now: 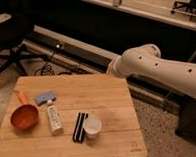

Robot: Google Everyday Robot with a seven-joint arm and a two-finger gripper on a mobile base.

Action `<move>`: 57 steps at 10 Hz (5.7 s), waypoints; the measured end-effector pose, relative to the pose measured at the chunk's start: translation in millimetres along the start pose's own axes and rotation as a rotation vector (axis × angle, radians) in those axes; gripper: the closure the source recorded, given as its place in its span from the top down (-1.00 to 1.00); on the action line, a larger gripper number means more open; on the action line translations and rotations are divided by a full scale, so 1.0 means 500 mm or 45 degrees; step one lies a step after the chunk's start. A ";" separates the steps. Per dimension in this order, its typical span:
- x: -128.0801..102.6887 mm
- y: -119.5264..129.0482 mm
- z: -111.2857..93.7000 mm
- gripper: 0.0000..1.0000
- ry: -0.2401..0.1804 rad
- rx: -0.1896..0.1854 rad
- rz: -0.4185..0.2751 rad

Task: Place the white sponge in the ceramic bowl

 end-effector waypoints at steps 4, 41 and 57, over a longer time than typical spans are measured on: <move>0.000 0.000 0.000 -0.90 0.000 0.000 0.000; 0.043 0.372 0.500 0.60 0.081 0.369 0.012; 0.197 0.521 0.425 0.60 0.268 0.220 0.032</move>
